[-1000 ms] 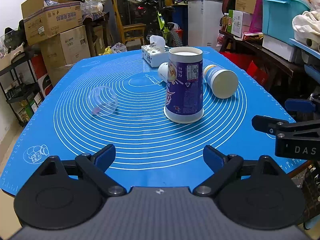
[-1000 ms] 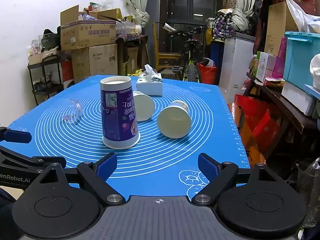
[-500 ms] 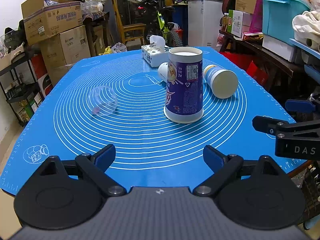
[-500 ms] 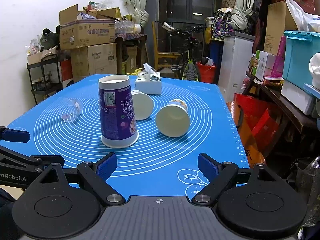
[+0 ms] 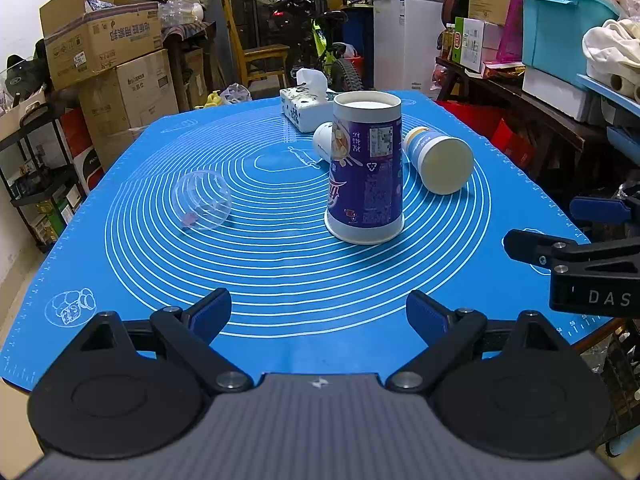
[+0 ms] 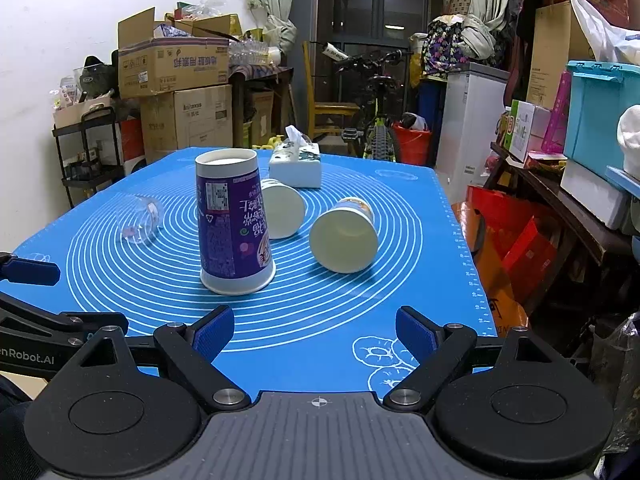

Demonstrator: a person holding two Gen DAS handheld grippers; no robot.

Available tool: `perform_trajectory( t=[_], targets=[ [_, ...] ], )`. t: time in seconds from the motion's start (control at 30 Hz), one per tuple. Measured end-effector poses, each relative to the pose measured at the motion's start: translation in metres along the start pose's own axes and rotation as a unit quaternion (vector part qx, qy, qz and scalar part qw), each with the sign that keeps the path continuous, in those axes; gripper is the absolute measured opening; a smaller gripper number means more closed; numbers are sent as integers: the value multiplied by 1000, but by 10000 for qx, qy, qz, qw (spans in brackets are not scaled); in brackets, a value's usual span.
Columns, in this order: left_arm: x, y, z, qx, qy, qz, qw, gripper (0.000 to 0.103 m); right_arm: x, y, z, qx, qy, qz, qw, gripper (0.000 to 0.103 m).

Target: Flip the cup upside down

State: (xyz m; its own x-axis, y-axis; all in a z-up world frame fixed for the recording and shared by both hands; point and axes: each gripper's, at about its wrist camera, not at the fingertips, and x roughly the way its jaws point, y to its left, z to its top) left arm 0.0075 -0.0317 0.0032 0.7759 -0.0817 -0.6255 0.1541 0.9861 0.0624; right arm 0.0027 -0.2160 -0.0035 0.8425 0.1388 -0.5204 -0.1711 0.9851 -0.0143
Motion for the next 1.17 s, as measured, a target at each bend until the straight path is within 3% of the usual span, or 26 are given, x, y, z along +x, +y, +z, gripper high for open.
perform_trajectory(
  t=[1.17],
  targets=[
    [1, -3, 2, 80, 39, -4, 10000, 94, 0, -6, -3, 47, 42, -20, 10000, 89]
  ],
)
